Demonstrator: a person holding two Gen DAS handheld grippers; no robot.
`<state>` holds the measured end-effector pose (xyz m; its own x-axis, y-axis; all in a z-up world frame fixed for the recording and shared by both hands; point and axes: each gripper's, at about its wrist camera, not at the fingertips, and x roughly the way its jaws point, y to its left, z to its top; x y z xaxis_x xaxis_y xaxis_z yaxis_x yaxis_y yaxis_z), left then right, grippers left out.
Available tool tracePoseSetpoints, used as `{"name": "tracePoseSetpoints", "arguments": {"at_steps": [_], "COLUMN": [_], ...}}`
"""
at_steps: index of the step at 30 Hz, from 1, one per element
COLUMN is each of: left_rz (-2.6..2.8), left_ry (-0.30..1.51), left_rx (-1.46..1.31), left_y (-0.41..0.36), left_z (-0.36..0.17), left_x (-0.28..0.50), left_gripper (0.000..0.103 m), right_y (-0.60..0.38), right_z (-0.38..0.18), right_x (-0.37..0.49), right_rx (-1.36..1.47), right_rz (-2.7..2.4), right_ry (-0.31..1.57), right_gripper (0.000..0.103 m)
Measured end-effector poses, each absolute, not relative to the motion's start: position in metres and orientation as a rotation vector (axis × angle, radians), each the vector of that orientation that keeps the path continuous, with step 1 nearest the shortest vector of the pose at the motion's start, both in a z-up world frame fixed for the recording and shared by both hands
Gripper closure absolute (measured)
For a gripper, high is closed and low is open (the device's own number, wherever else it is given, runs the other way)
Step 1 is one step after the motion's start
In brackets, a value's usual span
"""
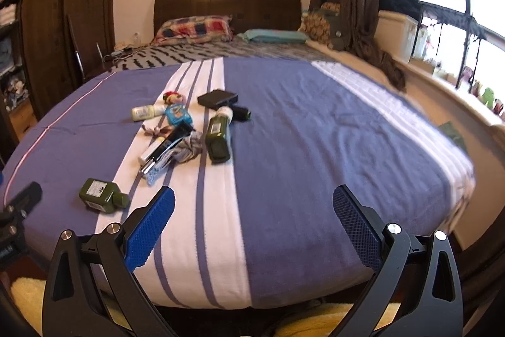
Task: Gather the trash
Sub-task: 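Grasp a green bottle with the left tool while the right tool grasps another green bottle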
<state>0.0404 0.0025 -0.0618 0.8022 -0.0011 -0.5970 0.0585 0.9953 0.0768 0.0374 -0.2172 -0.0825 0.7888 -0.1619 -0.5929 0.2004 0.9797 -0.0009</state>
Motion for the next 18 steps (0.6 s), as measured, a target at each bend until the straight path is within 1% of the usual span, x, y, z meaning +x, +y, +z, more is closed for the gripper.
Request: {"name": "tracePoseSetpoints", "arguments": {"at_steps": [4, 10, 13, 18], "left_rz": [-0.044, -0.060, -0.085, -0.123], "left_ry": [0.693, 0.768, 0.797, 0.835], "left_rx": [0.073, 0.158, 0.146, 0.131], "left_y": [0.002, -0.011, -0.013, -0.022], "left_z": [-0.084, -0.121, -0.130, -0.143], "left_x": [0.056, 0.078, 0.090, 0.110], "left_gripper": [0.008, 0.008, 0.010, 0.010], "right_y": [-0.222, -0.223, -0.221, -0.224], "right_z": [-0.101, -0.121, -0.127, -0.133], "right_x": [0.053, 0.076, 0.090, 0.118], "right_rx": [0.065, 0.062, 0.067, 0.117], "right_rz": [-0.203, -0.160, -0.127, -0.083], "right_ry": [0.666, 0.726, 0.744, 0.762], "right_gripper": [0.003, 0.003, 0.003, 0.003]}}
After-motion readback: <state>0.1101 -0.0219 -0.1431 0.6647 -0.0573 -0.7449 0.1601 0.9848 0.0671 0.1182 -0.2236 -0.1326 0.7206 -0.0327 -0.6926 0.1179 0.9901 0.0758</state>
